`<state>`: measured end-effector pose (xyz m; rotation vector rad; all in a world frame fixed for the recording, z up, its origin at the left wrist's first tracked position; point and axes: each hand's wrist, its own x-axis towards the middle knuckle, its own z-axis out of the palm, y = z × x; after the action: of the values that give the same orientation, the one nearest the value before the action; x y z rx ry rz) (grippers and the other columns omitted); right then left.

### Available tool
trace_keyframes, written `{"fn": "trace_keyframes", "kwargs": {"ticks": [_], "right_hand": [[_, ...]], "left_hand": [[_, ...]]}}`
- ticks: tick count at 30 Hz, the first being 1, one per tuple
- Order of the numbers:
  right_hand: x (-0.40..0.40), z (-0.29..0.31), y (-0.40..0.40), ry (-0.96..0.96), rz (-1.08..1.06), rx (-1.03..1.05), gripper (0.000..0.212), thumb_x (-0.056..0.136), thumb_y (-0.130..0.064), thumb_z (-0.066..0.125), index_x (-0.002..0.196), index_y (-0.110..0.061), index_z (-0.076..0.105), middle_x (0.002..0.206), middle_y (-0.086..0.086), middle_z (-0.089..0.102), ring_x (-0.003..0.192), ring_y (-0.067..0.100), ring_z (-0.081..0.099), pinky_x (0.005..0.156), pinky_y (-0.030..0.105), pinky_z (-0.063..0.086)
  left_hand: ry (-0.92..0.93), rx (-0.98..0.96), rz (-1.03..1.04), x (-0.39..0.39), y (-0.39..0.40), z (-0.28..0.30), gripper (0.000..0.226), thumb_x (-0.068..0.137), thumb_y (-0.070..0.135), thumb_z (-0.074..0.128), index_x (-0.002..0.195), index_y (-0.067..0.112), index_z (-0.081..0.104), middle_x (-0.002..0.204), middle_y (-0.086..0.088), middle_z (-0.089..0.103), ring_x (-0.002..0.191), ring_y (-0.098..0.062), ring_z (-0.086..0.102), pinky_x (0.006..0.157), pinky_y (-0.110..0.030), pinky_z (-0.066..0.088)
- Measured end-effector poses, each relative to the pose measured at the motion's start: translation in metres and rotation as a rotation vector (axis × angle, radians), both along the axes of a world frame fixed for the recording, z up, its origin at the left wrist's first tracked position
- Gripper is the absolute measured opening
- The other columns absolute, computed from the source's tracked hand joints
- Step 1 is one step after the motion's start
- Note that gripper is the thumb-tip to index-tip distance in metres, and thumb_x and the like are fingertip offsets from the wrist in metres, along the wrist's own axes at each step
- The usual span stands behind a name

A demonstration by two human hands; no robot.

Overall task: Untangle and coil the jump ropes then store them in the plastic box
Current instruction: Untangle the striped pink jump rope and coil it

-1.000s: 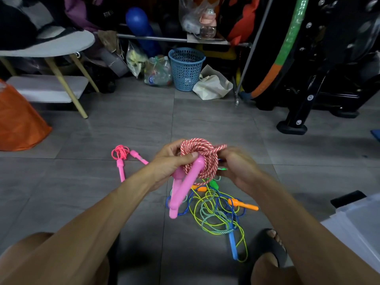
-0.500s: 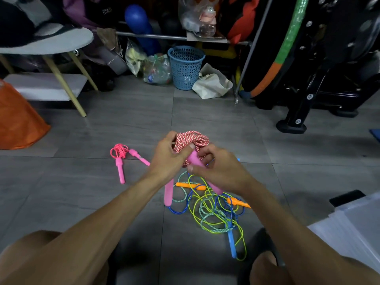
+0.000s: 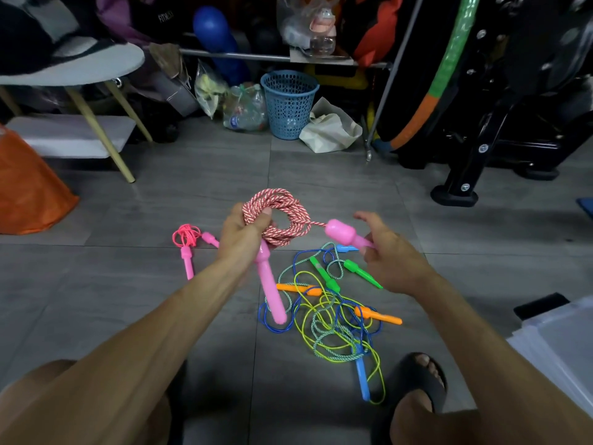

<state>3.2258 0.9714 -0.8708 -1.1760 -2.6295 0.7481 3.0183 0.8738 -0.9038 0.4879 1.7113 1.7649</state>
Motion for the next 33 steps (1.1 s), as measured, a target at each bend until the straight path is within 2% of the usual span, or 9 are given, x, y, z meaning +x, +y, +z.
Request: {"fn": "trace_keyframes", "kwargs": {"ticks": [5,10,13,15,18,23,26,30,33], "right_hand": [[-0.013,-0.012,-0.013,0.149,-0.023,-0.094,0.068,0.087,0.002,0.047,0.146,-0.025,0.027,0.101,0.006,0.053,0.085,0.021,0.049,0.071,0.024,0.036],[-0.039,-0.002,-0.035,0.606,-0.087,-0.769,0.053,0.086,-0.015,0.064,0.135,-0.021,0.045,0.114,-0.003,0.063,0.085,0.003,0.06,0.063,0.012,0.044],[-0.053,-0.007,-0.038,0.687,-0.069,-0.645,0.007,0.092,-0.01,0.057,0.094,-0.013,0.064,0.087,0.007,0.067,0.076,0.013,0.06,0.071,0.03,0.051],[-0.061,-0.011,-0.037,0.703,-0.172,-0.609,0.015,0.094,-0.009,0.054,0.083,-0.011,0.064,0.08,0.009,0.067,0.071,0.018,0.06,0.076,0.041,0.052],[-0.075,-0.012,-0.035,0.752,-0.235,-0.603,0.018,0.095,-0.009,0.052,0.083,-0.007,0.065,0.077,0.011,0.067,0.061,0.012,0.06,0.065,0.03,0.053],[-0.114,-0.024,-0.037,0.773,-0.306,-0.593,0.023,0.093,-0.011,0.056,0.073,-0.014,0.066,0.074,0.012,0.067,0.067,0.024,0.058,0.071,0.049,0.053],[-0.15,-0.036,-0.044,0.735,-0.301,-0.563,0.021,0.09,-0.015,0.061,0.07,-0.016,0.066,0.072,0.01,0.066,0.065,0.02,0.057,0.068,0.045,0.052],[-0.211,-0.065,-0.057,0.659,-0.259,-0.551,0.017,0.088,-0.022,0.064,0.076,-0.01,0.068,0.069,0.004,0.062,0.063,0.013,0.051,0.062,0.034,0.045],[-0.268,-0.097,-0.063,0.624,-0.257,-0.584,0.017,0.087,-0.02,0.064,0.077,-0.006,0.069,0.065,0.001,0.06,0.059,0.01,0.048,0.06,0.029,0.04]], "left_hand": [[-0.192,0.175,0.008,0.008,-0.003,0.015,0.011,0.094,0.011,0.055,0.084,0.014,0.051,0.069,-0.005,0.056,0.058,-0.016,0.058,0.059,-0.044,0.059],[-0.174,0.11,-0.108,0.023,-0.006,0.009,0.005,0.092,0.014,0.059,0.089,0.011,0.057,0.072,-0.008,0.059,0.069,-0.024,0.058,0.08,-0.057,0.053],[-0.136,0.083,-0.176,0.029,-0.008,0.006,0.004,0.091,0.013,0.06,0.087,0.015,0.061,0.075,-0.007,0.063,0.075,-0.025,0.058,0.084,-0.054,0.05],[-0.107,0.046,-0.233,0.025,-0.012,0.005,0.005,0.09,0.014,0.061,0.086,0.014,0.062,0.072,-0.005,0.066,0.07,-0.025,0.061,0.075,-0.045,0.053],[0.045,-0.06,-0.301,0.014,-0.022,0.006,0.014,0.091,0.016,0.061,0.093,0.002,0.061,0.071,-0.009,0.067,0.053,-0.016,0.061,0.053,-0.025,0.051],[0.116,-0.154,-0.409,-0.019,-0.047,0.001,0.019,0.089,0.025,0.062,0.104,0.013,0.06,0.081,0.006,0.068,0.068,-0.021,0.068,0.059,-0.028,0.055],[0.204,-0.227,-0.44,-0.056,-0.064,-0.006,0.017,0.088,0.019,0.065,0.101,0.009,0.061,0.087,-0.006,0.063,0.077,-0.019,0.062,0.077,-0.039,0.058],[0.221,-0.337,-0.423,-0.111,-0.085,-0.021,0.022,0.089,0.014,0.064,0.106,0.0,0.061,0.081,-0.005,0.063,0.064,-0.009,0.058,0.054,-0.016,0.049],[0.212,-0.354,-0.395,-0.157,-0.096,-0.049,0.012,0.087,0.013,0.066,0.099,0.011,0.063,0.078,0.0,0.064,0.061,-0.006,0.057,0.051,-0.015,0.046]]}}
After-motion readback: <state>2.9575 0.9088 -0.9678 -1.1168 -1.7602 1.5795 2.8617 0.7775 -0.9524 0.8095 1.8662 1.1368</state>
